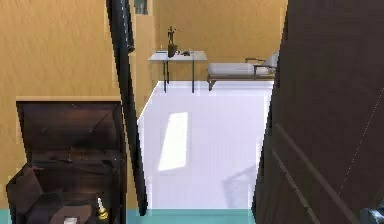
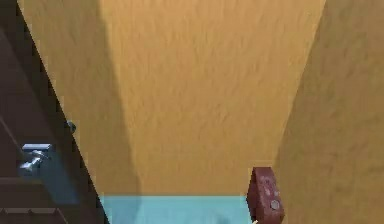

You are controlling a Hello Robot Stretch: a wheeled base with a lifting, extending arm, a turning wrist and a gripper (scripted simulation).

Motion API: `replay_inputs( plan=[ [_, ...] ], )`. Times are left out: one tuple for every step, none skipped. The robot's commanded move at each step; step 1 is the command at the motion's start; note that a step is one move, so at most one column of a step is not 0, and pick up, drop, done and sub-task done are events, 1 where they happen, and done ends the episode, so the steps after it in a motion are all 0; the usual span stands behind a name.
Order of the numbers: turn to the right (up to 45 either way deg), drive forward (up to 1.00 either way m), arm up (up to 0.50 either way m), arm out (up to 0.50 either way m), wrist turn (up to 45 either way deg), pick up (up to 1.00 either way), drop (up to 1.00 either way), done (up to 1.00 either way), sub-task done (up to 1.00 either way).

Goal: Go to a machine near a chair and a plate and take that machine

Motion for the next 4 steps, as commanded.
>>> replay_inputs(
  plan=[
    [0.0, 1.00, 0.00, 0.00, 0.0, 0.00, 0.00, 0.00, 0.00],
    [0.0, 0.50, 0.00, 0.00, 0.0, 0.00, 0.00, 0.00, 0.00],
    [42.0, 0.00, 0.00, 0.00, 0.0, 0.00, 0.00, 0.00, 0.00],
    [0.0, 1.00, 0.00, 0.00, 0.0, 0.00, 0.00, 0.00, 0.00]
  ],
)
